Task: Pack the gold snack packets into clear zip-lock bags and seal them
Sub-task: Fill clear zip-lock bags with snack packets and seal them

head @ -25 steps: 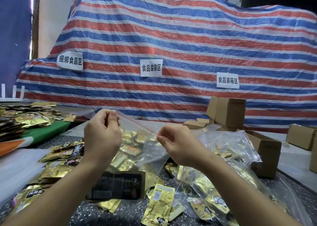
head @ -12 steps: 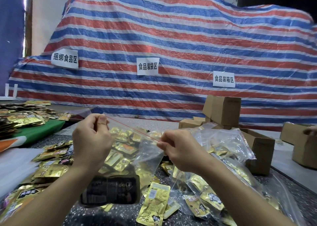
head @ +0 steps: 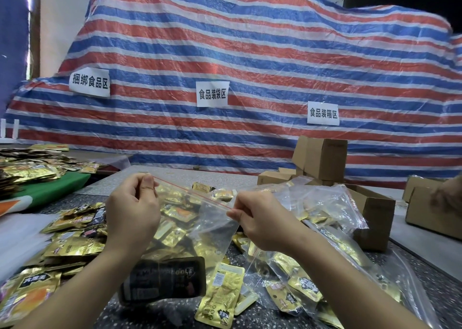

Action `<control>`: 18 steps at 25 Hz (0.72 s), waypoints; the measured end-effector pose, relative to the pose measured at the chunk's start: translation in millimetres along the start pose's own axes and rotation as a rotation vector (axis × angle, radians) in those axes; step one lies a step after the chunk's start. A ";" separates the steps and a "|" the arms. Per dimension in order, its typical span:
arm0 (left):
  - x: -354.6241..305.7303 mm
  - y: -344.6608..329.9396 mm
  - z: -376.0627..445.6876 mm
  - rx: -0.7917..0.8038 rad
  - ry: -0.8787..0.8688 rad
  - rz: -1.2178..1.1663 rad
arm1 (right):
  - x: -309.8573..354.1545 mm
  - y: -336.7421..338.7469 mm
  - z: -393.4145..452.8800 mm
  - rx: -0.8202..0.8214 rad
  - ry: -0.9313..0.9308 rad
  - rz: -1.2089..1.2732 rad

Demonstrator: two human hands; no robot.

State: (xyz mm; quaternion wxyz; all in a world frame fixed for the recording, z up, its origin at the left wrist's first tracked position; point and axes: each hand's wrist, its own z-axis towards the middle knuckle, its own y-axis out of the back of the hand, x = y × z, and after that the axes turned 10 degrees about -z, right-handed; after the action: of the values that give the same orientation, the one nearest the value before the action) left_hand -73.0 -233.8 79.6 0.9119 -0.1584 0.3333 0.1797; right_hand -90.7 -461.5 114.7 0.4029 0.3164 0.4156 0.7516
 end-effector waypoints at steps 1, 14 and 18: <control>-0.3 0.0 -0.6 0.000 -0.002 0.003 | -0.2 0.2 0.3 -0.001 0.003 -0.011; 34.2 2.1 -18.7 0.036 0.242 0.121 | 43.2 -36.8 -2.8 0.095 0.036 -0.139; 47.3 7.0 -24.9 -0.009 0.298 0.173 | 62.9 -71.7 -2.7 0.228 0.118 -0.194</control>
State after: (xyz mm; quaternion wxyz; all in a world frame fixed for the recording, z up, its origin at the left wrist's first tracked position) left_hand -56.1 -227.3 28.9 0.8328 -0.1581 0.4763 0.2336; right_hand -98.2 -384.3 59.2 0.4102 0.2736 0.5497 0.6743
